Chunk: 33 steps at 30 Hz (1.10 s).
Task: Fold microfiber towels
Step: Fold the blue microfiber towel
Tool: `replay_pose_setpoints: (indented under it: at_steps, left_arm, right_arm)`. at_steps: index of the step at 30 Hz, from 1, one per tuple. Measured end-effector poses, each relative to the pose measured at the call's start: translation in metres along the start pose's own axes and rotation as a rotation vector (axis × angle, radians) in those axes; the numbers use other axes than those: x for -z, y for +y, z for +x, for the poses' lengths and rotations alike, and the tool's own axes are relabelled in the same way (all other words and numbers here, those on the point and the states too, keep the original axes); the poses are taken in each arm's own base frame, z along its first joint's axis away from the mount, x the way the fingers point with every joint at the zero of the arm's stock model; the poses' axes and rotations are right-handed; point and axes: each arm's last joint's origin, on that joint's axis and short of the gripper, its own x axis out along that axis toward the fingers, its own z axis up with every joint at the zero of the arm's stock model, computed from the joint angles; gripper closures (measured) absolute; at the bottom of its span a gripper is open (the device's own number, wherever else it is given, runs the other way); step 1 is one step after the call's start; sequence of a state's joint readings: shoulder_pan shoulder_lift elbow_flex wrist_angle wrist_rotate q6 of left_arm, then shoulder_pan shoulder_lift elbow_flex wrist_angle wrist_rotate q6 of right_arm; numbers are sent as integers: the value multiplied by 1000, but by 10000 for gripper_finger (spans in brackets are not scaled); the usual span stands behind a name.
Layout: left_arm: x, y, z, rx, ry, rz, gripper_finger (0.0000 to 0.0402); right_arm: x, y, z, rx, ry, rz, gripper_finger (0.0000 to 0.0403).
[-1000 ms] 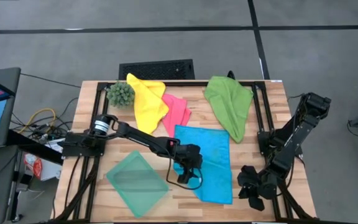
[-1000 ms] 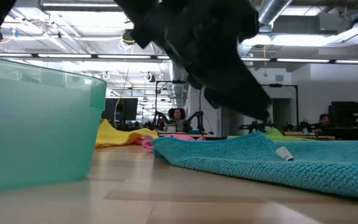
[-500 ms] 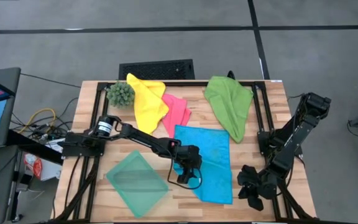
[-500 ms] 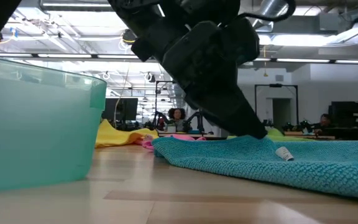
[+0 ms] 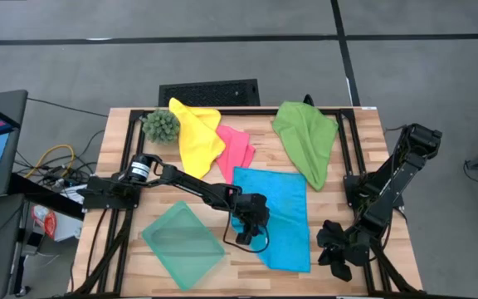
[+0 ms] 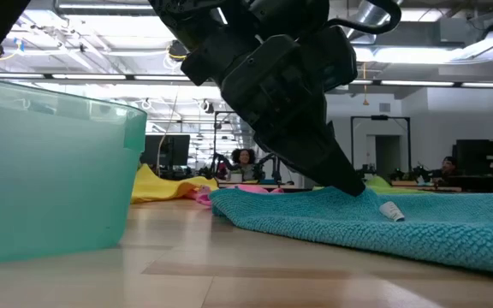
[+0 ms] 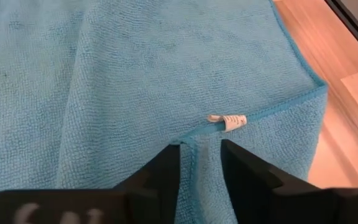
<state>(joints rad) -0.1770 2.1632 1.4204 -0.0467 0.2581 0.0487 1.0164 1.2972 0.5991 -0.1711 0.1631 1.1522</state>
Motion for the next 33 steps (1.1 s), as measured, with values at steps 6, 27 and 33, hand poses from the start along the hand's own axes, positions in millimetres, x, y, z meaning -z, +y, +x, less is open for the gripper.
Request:
replay_pose_setpoints:
  at_steps: [6, 27, 33]
  left_arm:
    - [0, 0, 0, -1, -1, 1, 353]
    - [-25, -5, -22, 35, -126, -269, 401]
    - [-39, -9, -42, 35, -166, -253, 401]
  right_arm:
    - [0, 0, 0, 0, 0, 0, 331]
    - [-13, -5, 2, 29, -55, -133, 335]
    - [-27, -7, 3, 13, -104, -176, 335]
